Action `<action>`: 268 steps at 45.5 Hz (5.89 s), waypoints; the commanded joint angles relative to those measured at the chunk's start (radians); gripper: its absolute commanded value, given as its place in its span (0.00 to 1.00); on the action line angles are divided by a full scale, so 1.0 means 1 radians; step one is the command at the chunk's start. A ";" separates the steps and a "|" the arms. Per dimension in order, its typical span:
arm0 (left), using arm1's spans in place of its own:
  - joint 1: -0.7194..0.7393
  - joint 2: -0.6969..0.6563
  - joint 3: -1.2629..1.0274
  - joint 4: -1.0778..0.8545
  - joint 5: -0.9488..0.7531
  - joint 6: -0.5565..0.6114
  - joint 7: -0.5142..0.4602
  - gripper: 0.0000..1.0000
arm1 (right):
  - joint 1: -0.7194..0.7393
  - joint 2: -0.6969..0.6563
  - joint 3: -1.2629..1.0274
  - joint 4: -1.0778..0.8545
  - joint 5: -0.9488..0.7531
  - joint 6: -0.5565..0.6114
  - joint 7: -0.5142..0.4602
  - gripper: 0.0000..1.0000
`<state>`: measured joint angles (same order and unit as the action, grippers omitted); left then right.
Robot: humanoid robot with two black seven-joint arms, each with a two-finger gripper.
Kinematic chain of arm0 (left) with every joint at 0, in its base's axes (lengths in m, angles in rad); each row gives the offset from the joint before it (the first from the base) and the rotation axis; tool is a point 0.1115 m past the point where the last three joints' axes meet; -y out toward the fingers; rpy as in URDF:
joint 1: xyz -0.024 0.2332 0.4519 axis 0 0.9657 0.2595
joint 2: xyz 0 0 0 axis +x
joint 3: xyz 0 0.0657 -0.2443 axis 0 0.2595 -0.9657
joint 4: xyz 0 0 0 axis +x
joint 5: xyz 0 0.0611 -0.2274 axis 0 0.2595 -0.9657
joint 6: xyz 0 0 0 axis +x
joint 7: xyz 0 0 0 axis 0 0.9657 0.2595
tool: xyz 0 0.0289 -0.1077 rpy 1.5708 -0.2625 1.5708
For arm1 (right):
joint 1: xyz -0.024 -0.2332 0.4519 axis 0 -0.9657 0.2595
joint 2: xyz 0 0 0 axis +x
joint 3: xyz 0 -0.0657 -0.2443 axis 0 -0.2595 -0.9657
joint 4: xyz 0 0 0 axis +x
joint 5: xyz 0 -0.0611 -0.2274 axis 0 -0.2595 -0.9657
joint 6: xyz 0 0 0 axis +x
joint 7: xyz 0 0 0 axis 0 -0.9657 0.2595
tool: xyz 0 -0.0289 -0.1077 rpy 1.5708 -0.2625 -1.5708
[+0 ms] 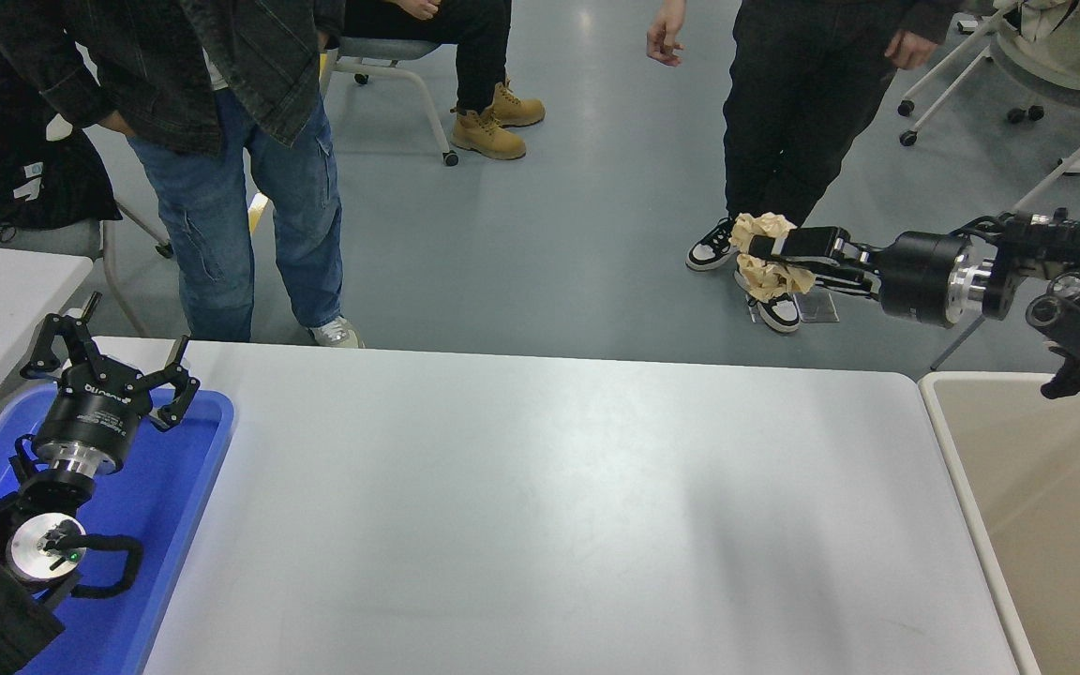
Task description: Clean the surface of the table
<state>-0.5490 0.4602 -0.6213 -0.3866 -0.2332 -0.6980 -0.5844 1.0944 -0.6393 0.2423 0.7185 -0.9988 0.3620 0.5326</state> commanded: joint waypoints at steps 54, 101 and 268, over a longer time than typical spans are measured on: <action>0.000 0.000 0.000 0.000 0.000 0.000 0.000 1.00 | -0.246 0.043 -0.018 -0.766 0.390 -0.124 -0.309 0.00; 0.000 0.000 0.000 0.000 0.000 0.000 0.000 1.00 | -0.484 0.247 -0.359 -0.780 0.390 -0.236 -0.407 0.00; 0.001 0.000 0.000 0.000 0.000 0.000 0.000 1.00 | -0.582 0.216 0.942 0.196 0.563 -0.423 -0.215 0.99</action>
<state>-0.5480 0.4602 -0.6213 -0.3865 -0.2332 -0.6980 -0.5845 0.6313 -0.4908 1.0964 0.8604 -0.4350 -0.0679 0.2952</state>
